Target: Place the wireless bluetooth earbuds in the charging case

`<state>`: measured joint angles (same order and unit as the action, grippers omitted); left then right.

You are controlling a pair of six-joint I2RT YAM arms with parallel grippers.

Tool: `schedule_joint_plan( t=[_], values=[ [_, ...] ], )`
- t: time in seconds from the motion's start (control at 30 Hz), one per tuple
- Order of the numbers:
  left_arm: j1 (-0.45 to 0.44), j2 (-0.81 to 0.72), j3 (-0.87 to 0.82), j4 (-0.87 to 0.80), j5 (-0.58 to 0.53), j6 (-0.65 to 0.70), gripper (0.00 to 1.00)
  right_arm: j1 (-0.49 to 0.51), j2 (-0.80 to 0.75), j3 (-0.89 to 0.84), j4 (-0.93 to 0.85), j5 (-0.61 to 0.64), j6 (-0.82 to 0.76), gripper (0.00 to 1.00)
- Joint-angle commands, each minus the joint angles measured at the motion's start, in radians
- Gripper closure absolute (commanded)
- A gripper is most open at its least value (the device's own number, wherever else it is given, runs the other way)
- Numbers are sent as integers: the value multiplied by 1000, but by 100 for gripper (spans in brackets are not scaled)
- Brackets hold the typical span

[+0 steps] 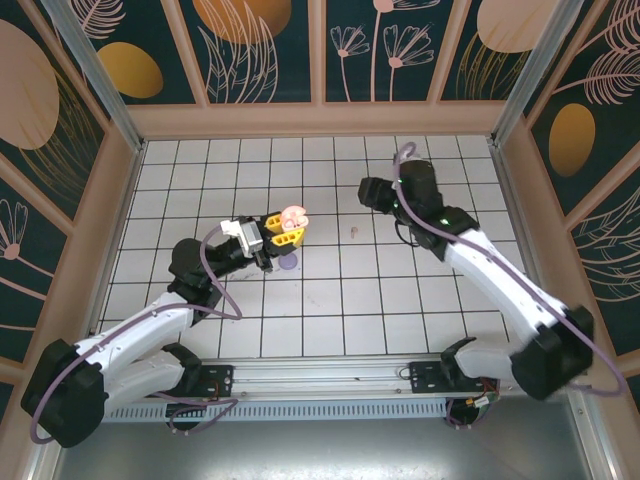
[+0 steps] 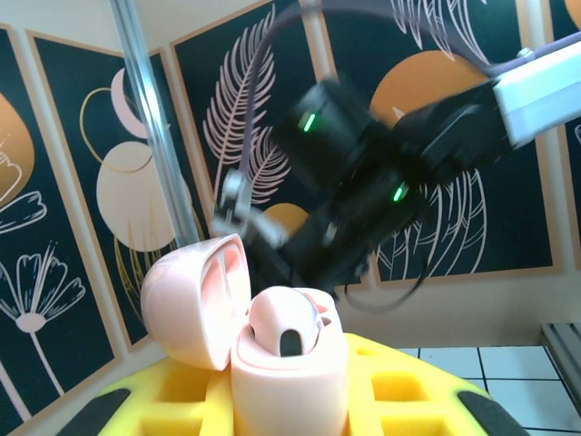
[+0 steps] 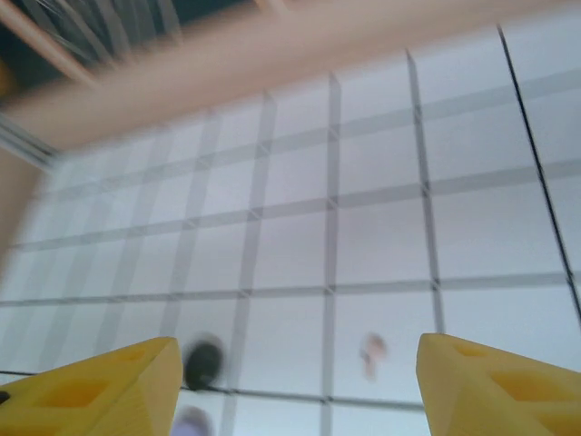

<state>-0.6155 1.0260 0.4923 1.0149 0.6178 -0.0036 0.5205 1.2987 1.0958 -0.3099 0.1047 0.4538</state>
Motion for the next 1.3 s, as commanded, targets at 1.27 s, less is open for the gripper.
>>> schedule_joint_plan(
  t=[1.27],
  values=[
    [-4, -80, -16, -4, -63, 28, 100, 21, 745, 318, -159, -65, -131, 56]
  ],
)
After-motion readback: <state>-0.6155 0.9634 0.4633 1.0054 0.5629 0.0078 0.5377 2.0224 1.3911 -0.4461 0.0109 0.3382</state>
